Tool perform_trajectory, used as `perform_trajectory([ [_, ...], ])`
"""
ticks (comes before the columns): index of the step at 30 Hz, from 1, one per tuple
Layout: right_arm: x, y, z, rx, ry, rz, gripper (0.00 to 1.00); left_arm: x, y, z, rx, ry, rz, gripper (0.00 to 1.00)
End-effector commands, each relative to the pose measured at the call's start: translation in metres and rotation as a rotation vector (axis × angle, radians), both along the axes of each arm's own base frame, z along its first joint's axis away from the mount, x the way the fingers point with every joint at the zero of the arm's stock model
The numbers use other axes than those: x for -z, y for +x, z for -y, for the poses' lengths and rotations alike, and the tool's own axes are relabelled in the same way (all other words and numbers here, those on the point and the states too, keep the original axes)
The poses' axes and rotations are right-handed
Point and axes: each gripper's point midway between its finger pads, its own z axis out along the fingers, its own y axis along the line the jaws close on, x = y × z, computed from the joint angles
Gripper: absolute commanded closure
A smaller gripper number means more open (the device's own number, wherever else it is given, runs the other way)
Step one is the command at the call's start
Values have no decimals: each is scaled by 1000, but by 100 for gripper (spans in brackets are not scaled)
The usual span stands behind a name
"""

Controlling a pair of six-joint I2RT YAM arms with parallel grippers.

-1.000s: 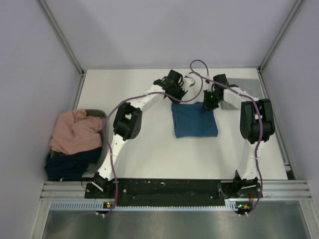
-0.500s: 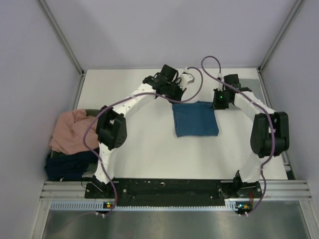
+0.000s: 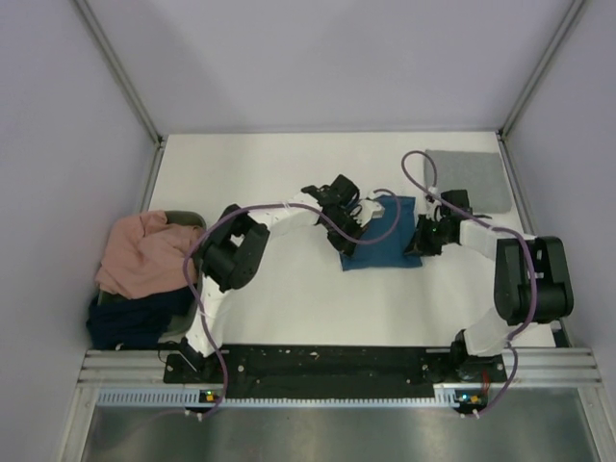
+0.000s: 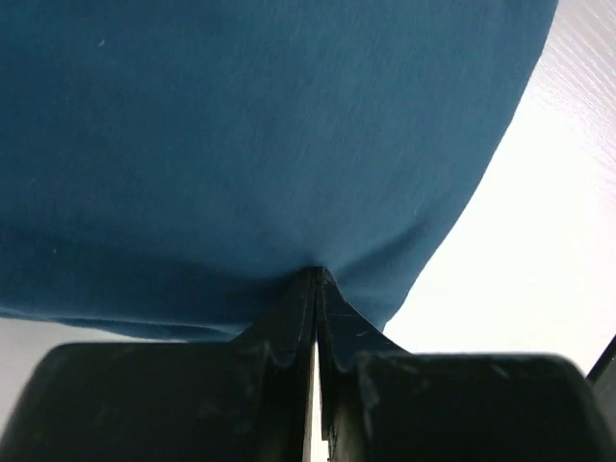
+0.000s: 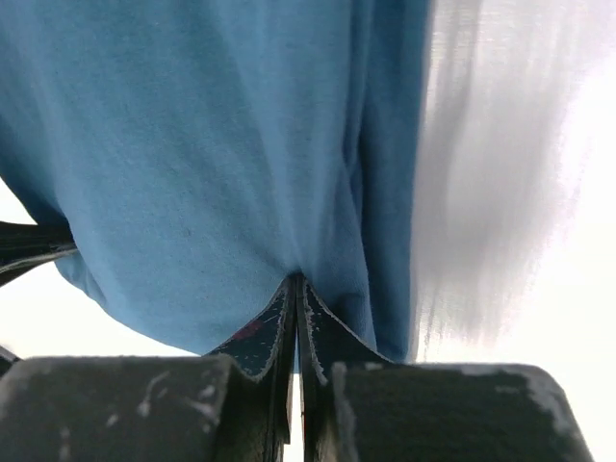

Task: Fold and stack the t-shirts
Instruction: Smooth out wrinkles on the folded tshirt

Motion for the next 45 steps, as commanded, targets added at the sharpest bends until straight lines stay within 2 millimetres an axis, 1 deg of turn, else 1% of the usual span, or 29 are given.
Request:
perform_trajectory([
  [1, -2, 1, 23, 92, -60, 6, 99, 2, 2, -18, -9, 52, 51, 96],
  [4, -31, 14, 24, 70, -69, 74, 96, -6, 8, -20, -6, 55, 94, 96],
  [5, -43, 22, 23, 59, -64, 103, 94, -11, 9, -18, 1, 44, 104, 95],
  [7, -66, 41, 17, 28, -38, 176, 92, -19, 11, -15, 9, 25, 121, 94],
  [9, -84, 64, 9, 1, -1, 230, 91, -23, 12, -13, 17, 17, 137, 93],
  [10, -87, 76, 8, -6, 5, 244, 91, -24, 13, -13, 21, 18, 141, 93],
  [12, -83, 99, 9, 6, -2, 236, 92, -22, 12, -12, 22, 23, 141, 92],
  [13, -86, 110, 6, 4, 10, 241, 93, -20, 11, -12, 22, 26, 134, 92],
  [14, -82, 117, 5, 5, 23, 224, 94, -18, 10, -13, 24, 29, 130, 92],
  [15, -84, 128, 4, 12, 31, 228, 95, -15, 9, -14, 26, 33, 123, 92],
  [18, -65, 145, 10, 42, 2, 181, 100, -11, 9, -15, 26, 44, 122, 92],
  [20, -56, 151, 9, 36, 0, 156, 100, -11, 9, -15, 30, 46, 126, 92],
  [22, -55, 151, 8, 26, 8, 149, 100, -12, 9, -15, 31, 46, 127, 92],
  [25, -63, 155, 13, 29, -22, 187, 100, -12, 10, -15, 37, 45, 132, 91],
  [27, -59, 158, 16, 38, -40, 181, 100, -11, 11, -15, 38, 49, 136, 91],
  [28, -56, 160, 19, 44, -47, 174, 100, -10, 12, -15, 39, 51, 137, 91],
  [31, -39, 167, 28, 72, -61, 142, 100, -8, 11, -16, 44, 57, 136, 91],
  [32, -34, 170, 28, 78, -60, 130, 100, -9, 11, -16, 46, 57, 138, 91],
  [33, -29, 176, 41, 107, -60, 122, 100, -8, 10, -16, 51, 60, 139, 91],
  [35, -21, 184, 47, 120, -63, 103, 100, -7, 12, -18, 51, 64, 146, 91],
  [37, -23, 191, 50, 118, -80, 96, 100, -9, 13, -17, 56, 59, 150, 90],
  [38, -31, 194, 51, 107, -86, 109, 98, -9, 12, -17, 58, 58, 145, 90],
  [39, -41, 195, 52, 101, -92, 128, 94, -9, 11, -16, 60, 55, 142, 89],
  [40, -54, 195, 52, 93, -102, 155, 89, -10, 11, -16, 59, 51, 142, 89],
  [41, -68, 192, 54, 92, -117, 184, 80, -11, 11, -16, 60, 48, 141, 88],
  [42, -78, 188, 59, 91, -142, 206, 72, -12, 11, -15, 61, 44, 143, 87],
  [43, -89, 181, 61, 87, -161, 229, 65, -11, 11, -15, 60, 45, 141, 87],
  [45, -103, 163, 64, 79, -177, 255, 55, -11, 10, -13, 63, 44, 140, 87],
])
